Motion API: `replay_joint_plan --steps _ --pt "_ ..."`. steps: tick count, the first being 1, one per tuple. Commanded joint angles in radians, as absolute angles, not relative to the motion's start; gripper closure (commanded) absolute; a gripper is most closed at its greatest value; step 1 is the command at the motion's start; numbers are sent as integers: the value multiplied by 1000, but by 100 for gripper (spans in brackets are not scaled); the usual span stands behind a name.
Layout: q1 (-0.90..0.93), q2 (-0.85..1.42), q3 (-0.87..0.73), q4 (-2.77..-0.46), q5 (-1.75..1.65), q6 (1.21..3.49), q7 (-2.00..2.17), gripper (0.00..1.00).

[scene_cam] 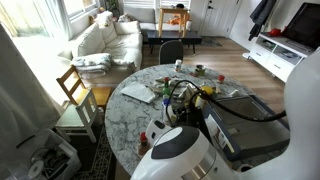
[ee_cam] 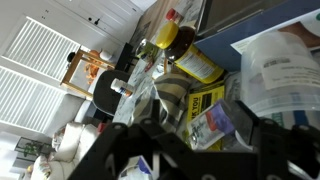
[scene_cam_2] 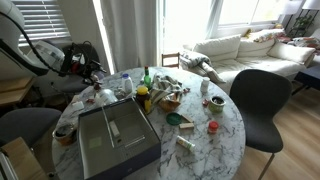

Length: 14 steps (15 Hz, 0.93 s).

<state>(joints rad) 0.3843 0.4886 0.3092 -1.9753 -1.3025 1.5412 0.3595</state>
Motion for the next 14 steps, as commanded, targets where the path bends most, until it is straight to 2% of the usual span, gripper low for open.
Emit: replay_joint_plan --steps 1,3,12,14 --pt "392 459 308 -1943 -1211 1469 373 0" --pt "392 465 305 -1894 -1134 1418 398 0" --pt "393 463 301 -1914 -1192 1458 370 0" --pt "374 466 302 -1887 -1119 1474 420 0"
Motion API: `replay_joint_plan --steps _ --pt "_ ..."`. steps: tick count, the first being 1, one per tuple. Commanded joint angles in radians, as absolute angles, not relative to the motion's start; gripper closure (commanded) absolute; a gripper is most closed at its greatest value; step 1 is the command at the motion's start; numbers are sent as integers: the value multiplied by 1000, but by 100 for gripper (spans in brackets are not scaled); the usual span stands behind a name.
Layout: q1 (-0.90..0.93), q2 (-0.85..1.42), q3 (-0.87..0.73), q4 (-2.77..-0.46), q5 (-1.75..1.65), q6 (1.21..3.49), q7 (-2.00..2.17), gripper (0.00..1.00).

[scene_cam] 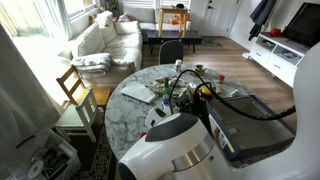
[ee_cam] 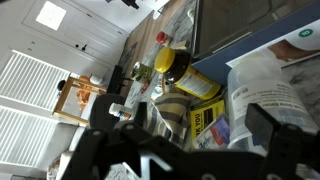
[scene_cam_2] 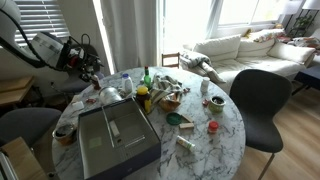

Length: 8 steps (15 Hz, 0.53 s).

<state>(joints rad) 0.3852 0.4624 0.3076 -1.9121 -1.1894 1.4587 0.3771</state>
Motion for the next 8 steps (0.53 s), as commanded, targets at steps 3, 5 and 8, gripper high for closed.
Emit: replay_joint_plan --steps 3,5,8 --pt "354 466 293 -1857 -994 1491 478 0" --pt "345 473 283 -1837 -924 1527 516 0" --pt "346 504 258 -1798 -829 1594 583 0"
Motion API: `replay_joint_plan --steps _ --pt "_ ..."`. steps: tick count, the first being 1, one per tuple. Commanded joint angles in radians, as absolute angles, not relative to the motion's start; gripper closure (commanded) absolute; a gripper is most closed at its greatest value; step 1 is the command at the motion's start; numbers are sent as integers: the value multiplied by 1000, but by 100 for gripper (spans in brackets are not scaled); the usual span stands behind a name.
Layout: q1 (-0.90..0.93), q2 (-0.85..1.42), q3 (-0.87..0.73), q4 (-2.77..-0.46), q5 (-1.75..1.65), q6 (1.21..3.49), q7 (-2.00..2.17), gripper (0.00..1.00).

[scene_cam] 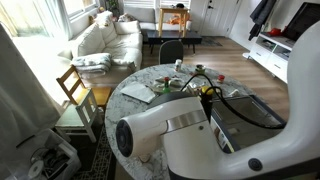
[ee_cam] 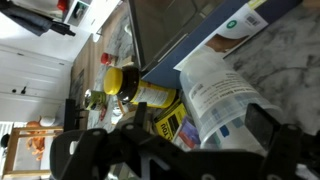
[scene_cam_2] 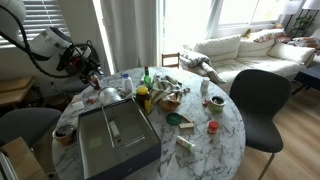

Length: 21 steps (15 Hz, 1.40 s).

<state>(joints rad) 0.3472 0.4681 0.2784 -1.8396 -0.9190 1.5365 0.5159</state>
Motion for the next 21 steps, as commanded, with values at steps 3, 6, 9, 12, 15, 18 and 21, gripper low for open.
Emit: replay_joint_plan --steps 3,6,9,12,15,18,21 --pt "366 543 223 -1762 -782 1625 666 0" --pt "378 568 199 -1747 -773 1657 742 0" --pt "380 583 190 -1728 -751 1678 797 0" --pt "383 583 182 -1715 -720 1676 824 0" --pt "389 609 173 -1684 -685 1677 857 0" --pt "395 633 163 -1664 -655 1694 896 0" --pt "408 656 147 -1647 -654 1706 929 13"
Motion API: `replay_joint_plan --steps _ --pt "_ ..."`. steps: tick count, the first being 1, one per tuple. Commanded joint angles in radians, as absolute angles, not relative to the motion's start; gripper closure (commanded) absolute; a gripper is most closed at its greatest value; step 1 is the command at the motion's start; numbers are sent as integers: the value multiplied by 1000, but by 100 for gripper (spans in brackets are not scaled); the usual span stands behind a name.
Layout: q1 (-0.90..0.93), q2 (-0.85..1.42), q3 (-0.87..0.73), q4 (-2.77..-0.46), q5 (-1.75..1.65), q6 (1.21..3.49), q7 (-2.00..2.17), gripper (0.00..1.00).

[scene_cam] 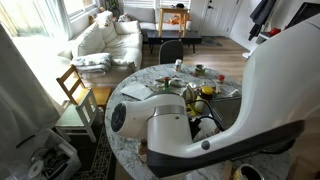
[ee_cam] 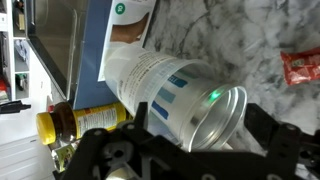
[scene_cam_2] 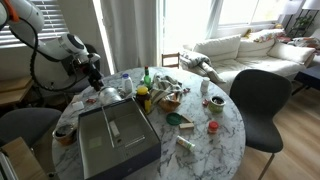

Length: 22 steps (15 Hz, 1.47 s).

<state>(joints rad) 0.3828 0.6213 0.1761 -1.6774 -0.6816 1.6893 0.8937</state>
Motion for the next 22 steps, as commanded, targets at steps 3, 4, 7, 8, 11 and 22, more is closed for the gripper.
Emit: replay_joint_plan --steps 3,4,7,8,11,22 --pt "420 672 132 -1632 -657 1683 951 19" --pt "424 675 127 -1630 -661 1683 956 19" --pt "432 685 117 -1616 -663 1683 981 14" --pt "432 685 116 -1615 -664 1692 993 11" --pt "441 690 106 -1599 -668 1682 1031 17" --pt "450 684 89 -1591 -683 1673 1086 99"
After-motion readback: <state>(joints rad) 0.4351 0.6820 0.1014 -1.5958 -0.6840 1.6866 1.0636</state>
